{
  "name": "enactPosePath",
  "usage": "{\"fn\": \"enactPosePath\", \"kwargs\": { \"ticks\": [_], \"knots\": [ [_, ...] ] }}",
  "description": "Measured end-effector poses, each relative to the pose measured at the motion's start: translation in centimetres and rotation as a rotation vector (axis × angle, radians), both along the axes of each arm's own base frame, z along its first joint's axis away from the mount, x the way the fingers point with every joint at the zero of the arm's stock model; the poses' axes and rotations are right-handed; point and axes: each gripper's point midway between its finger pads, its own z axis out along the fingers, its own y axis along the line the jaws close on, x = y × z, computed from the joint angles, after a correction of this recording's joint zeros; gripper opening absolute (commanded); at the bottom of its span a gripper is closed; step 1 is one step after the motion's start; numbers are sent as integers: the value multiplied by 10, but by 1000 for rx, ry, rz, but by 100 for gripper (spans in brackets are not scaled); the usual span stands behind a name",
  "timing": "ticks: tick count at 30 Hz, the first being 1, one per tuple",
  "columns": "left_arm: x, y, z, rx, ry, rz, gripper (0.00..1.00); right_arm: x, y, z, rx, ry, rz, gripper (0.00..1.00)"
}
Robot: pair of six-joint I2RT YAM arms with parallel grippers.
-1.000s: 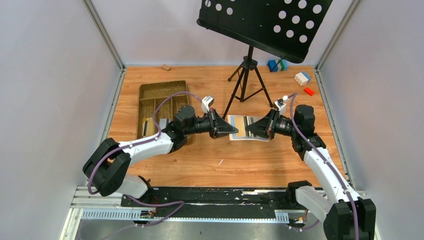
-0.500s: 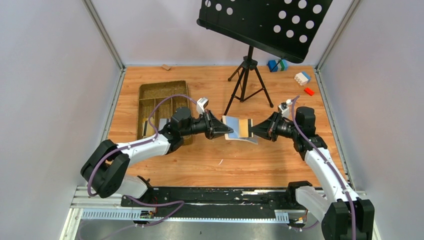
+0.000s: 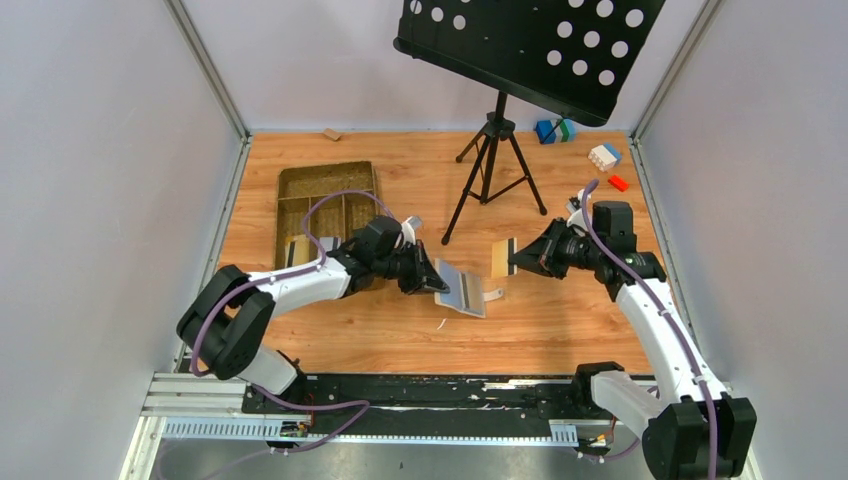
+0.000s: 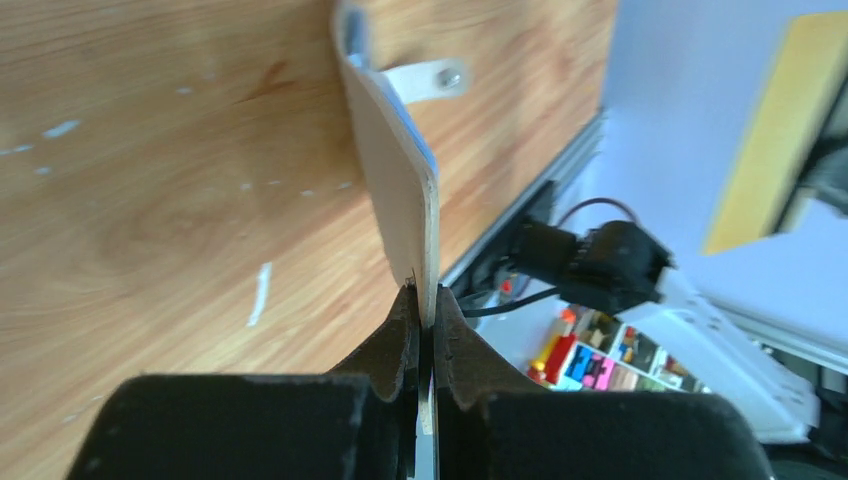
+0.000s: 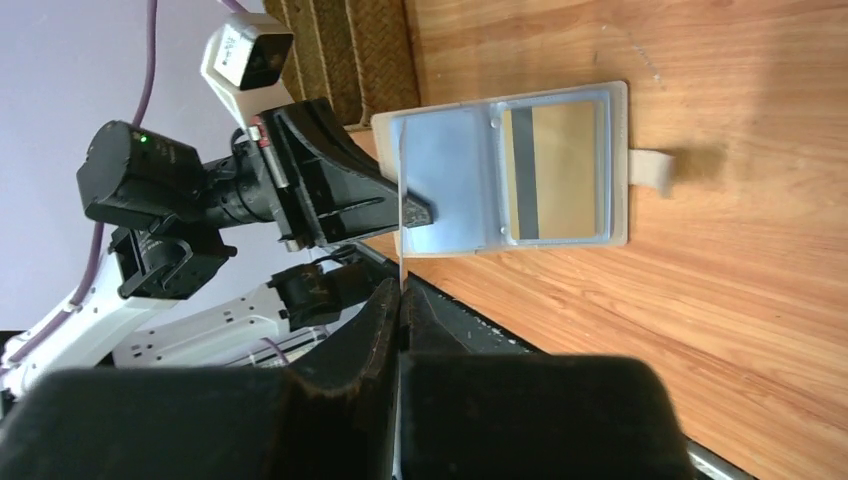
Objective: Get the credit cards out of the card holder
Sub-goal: Place the card holder at the center of the board, then place the credit card in the storage box.
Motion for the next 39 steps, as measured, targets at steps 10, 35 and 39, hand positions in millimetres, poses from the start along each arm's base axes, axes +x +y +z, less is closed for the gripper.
{"fn": "enactPosePath", "kwargs": {
  "ticks": [10,35,39],
  "knots": [
    [-15,28,-66,245,9,-82,48,-5,-4,-9,-47,3,19,0],
    [-12,25,102,-80,-326,-2,76,1,92,7,127,-84,300,0],
    [-3,21,113,-169,-303,50,68,3,95,26,174,-128,299,0]
  ]
}}
